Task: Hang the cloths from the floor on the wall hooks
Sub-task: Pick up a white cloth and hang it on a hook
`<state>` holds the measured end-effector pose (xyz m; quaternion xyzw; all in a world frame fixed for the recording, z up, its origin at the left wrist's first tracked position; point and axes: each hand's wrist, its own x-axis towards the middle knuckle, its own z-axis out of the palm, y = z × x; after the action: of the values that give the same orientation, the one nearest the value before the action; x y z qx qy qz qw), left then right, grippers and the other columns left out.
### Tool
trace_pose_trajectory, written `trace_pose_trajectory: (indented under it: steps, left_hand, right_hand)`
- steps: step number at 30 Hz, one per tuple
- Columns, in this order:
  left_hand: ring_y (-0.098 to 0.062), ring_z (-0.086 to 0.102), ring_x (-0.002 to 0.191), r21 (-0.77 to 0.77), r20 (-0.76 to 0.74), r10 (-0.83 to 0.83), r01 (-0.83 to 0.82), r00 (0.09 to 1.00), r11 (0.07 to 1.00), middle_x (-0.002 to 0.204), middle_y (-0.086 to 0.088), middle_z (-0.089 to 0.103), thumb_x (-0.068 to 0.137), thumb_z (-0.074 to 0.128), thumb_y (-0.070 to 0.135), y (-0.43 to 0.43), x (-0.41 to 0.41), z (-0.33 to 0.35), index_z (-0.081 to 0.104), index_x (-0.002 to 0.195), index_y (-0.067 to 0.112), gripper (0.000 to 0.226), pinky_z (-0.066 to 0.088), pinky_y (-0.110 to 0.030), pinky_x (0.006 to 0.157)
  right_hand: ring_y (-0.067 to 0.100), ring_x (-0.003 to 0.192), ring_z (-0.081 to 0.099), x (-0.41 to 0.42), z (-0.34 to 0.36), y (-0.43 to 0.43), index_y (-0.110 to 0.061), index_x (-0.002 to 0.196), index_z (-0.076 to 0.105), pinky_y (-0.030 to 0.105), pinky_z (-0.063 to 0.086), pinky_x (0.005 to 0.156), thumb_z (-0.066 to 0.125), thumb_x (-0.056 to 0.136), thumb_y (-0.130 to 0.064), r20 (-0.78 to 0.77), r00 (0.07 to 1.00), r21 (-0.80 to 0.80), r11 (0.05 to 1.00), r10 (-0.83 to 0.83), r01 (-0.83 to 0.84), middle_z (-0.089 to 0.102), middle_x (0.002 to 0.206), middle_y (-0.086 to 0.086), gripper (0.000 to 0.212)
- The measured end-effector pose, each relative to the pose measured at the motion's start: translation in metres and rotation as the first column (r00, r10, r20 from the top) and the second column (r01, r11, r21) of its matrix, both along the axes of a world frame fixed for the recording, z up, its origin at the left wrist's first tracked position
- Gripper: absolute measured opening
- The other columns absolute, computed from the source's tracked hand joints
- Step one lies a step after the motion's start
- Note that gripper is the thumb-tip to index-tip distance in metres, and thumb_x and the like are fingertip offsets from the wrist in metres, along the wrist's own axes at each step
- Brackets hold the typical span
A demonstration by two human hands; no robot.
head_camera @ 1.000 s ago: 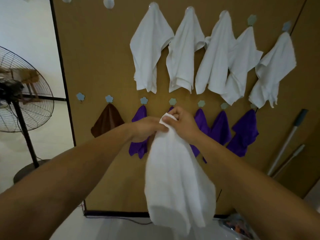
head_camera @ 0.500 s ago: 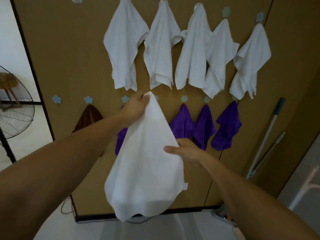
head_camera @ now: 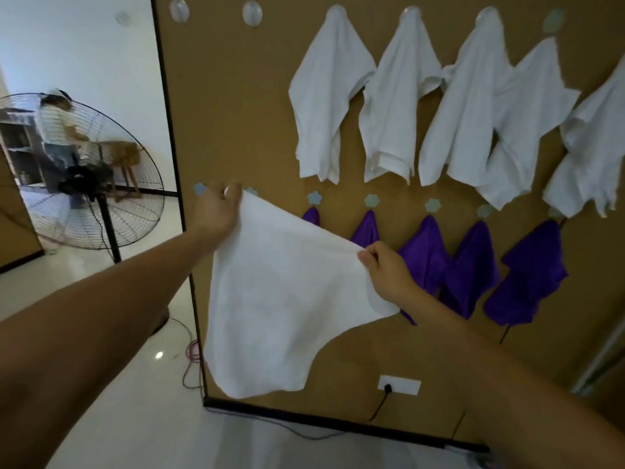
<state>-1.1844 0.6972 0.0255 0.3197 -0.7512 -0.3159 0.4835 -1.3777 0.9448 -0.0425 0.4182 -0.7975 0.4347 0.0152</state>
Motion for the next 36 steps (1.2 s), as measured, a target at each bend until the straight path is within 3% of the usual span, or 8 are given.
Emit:
trace_pose_trajectory:
  steps: [7, 13, 16, 18, 22, 27, 31, 36]
  left_hand:
    - [-0.016, 0.045, 0.067, 0.184, -0.105, 0.015, 0.005, 0.994, 0.983, 0.071, 0.001, 0.047, 0.094, 0.052, 0.036, -0.04, 0.053, -0.005, 0.05, 0.083, 0.009, 0.029, 0.032, -0.03, 0.055]
    - [-0.013, 0.06, 0.05, 0.499, -0.33, -0.211, 0.36, 0.92, 0.788, 0.059, 0.001, 0.064, 0.087, 0.058, 0.014, -0.056, 0.08, 0.002, 0.068, 0.069, 0.013, 0.02, 0.047, -0.021, 0.051]
    - [-0.015, 0.063, 0.06, 0.474, -0.147, -0.4, 0.419, 0.905, 0.775, 0.07, 0.001, 0.066, 0.075, 0.07, 0.045, -0.067, 0.082, 0.001, 0.069, 0.078, 0.017, 0.028, 0.05, -0.026, 0.061]
    - [-0.009, 0.064, 0.065, 0.384, 0.157, -0.564, 0.476, 0.811, 0.791, 0.074, 0.008, 0.067, 0.064, 0.071, 0.066, -0.076, 0.079, 0.002, 0.069, 0.075, 0.022, 0.045, 0.052, -0.021, 0.06]
    - [-0.013, 0.07, 0.073, 0.372, 0.533, -0.605, 0.479, 0.591, 0.795, 0.081, 0.003, 0.073, 0.059, 0.079, 0.064, -0.092, 0.063, 0.007, 0.075, 0.077, 0.021, 0.046, 0.054, -0.024, 0.063]
    - [-0.013, 0.059, 0.057, 0.317, 0.347, -0.501, 0.403, 0.793, 0.858, 0.06, 0.007, 0.062, 0.061, 0.072, 0.041, -0.113, 0.022, 0.01, 0.064, 0.054, 0.025, 0.019, 0.042, -0.022, 0.052]
    - [-0.017, 0.058, 0.057, 0.351, 0.195, -0.493, 0.409, 0.848, 0.842, 0.063, 0.003, 0.058, 0.059, 0.059, 0.027, -0.12, -0.014, 0.016, 0.059, 0.059, 0.023, 0.005, 0.042, -0.023, 0.049]
    - [-0.011, 0.058, 0.069, 0.168, 0.147, -0.408, 0.384, 0.901, 0.908, 0.074, 0.009, 0.063, 0.073, 0.053, 0.006, -0.143, -0.047, 0.026, 0.065, 0.075, 0.03, 0.027, 0.044, -0.017, 0.047]
  right_hand:
    - [0.015, 0.08, 0.051, 0.039, 0.027, -0.073, -0.018, 0.085, 0.049, 0.026, 0.037, 0.061, 0.044, 0.101, -0.023, 0.097, 0.994, -0.171, 0.984, -0.041, 0.057, 0.052, 0.08, -0.007, 0.017]
    - [0.008, 0.076, 0.055, 0.063, 0.038, -0.099, -0.018, 0.088, 0.056, 0.026, 0.044, 0.063, 0.063, 0.082, -0.059, -0.009, 0.998, -0.036, 0.997, 0.07, -0.07, 0.061, 0.085, -0.006, 0.041]
    - [0.016, 0.079, 0.06, 0.061, 0.042, -0.109, -0.01, 0.091, 0.062, 0.032, 0.048, 0.069, 0.072, 0.073, -0.059, 0.058, 0.986, 0.002, 0.987, 0.158, -0.158, 0.065, 0.089, 0.005, 0.054]
    - [0.019, 0.076, 0.056, 0.055, 0.042, -0.118, 0.0, 0.091, 0.061, 0.033, 0.043, 0.068, 0.072, 0.078, -0.051, 0.045, 0.984, -0.009, 0.985, 0.172, -0.172, 0.063, 0.086, 0.013, 0.054]
    - [0.016, 0.073, 0.053, 0.038, 0.043, -0.142, -0.002, 0.088, 0.058, 0.032, 0.041, 0.067, 0.068, 0.085, -0.043, 0.06, 0.982, -0.111, 0.979, 0.18, -0.173, 0.06, 0.082, 0.01, 0.043]
    - [0.014, 0.067, 0.048, 0.01, 0.054, -0.175, -0.005, 0.082, 0.052, 0.034, 0.039, 0.065, 0.065, 0.088, -0.041, 0.107, 0.968, -0.211, 0.956, 0.228, -0.202, 0.052, 0.073, 0.002, 0.039]
    - [0.003, 0.064, 0.047, -0.007, 0.068, -0.207, -0.009, 0.084, 0.052, 0.024, 0.039, 0.063, 0.062, 0.089, -0.045, 0.081, 0.974, -0.294, 0.939, 0.21, -0.178, 0.053, 0.074, -0.003, 0.038]
    - [0.005, 0.078, 0.055, -0.029, 0.086, -0.237, -0.023, 0.097, 0.055, 0.021, 0.041, 0.067, 0.06, 0.091, -0.042, 0.035, 0.974, -0.255, 0.944, 0.225, -0.209, 0.059, 0.088, -0.009, 0.021]
